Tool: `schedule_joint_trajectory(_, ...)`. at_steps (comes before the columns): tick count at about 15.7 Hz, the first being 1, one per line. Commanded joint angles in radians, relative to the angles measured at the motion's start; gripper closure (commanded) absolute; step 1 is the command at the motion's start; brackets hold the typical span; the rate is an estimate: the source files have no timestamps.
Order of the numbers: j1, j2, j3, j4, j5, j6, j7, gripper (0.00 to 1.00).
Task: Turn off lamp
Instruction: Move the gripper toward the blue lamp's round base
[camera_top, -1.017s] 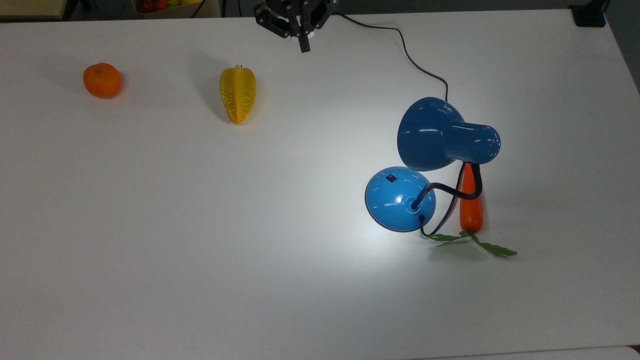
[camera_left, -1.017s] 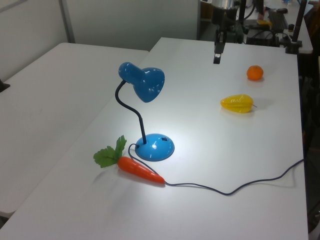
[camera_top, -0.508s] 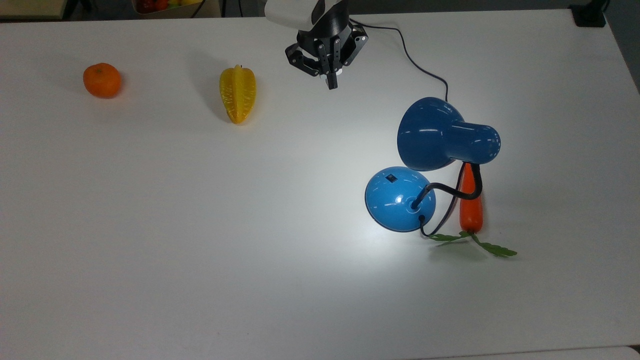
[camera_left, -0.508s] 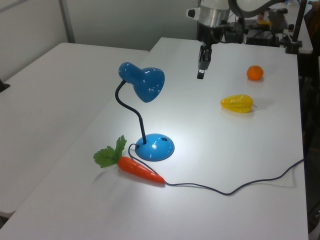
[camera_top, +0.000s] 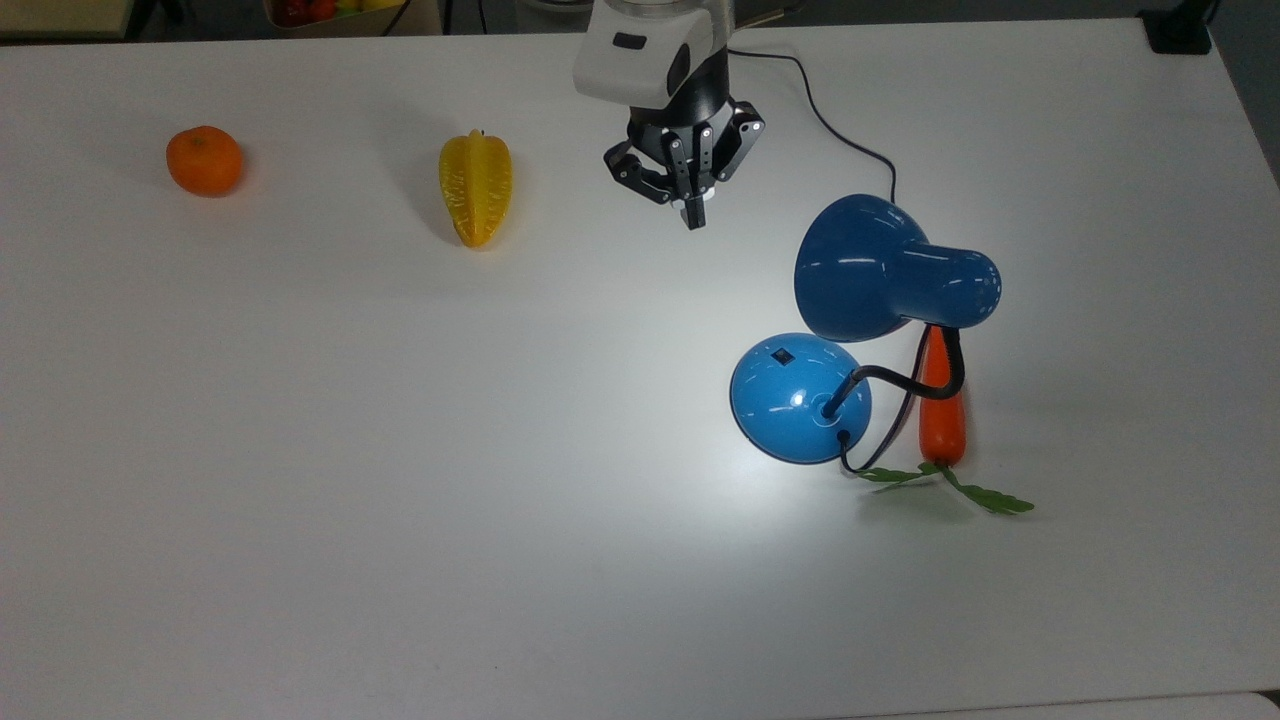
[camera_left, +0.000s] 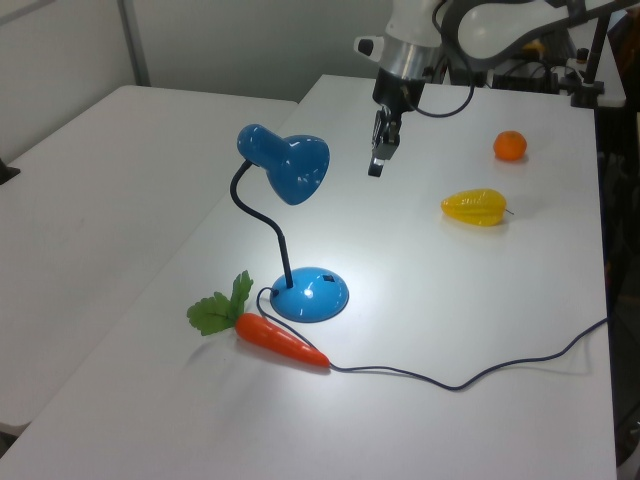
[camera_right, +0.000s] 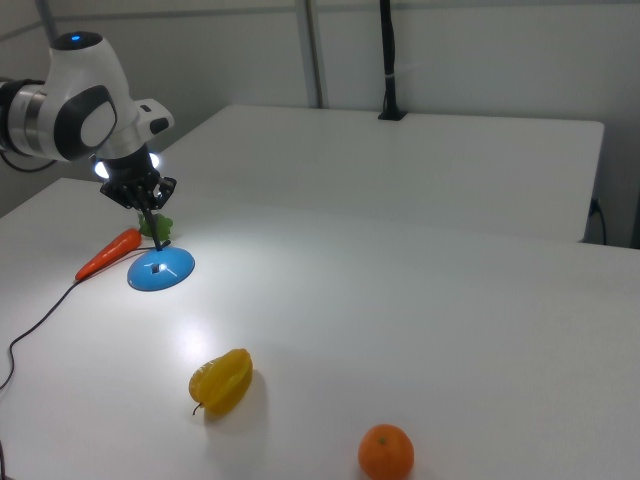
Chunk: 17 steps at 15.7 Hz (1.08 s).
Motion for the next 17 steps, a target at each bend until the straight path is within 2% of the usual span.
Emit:
schedule_joint_trajectory(1, 0.003, 0.016, 0.026, -0.025, 0.023, 0.078, -0.034, 1.0)
schedule_joint_trajectory(6, 0.004, 0.08, 0.059, -0.036, 0.022, 0.196, -0.028, 1.0)
schedule_joint_trajectory(17, 0.06, 0.195, 0.059, -0.033, 0.016, 0.331, -0.018, 1.0)
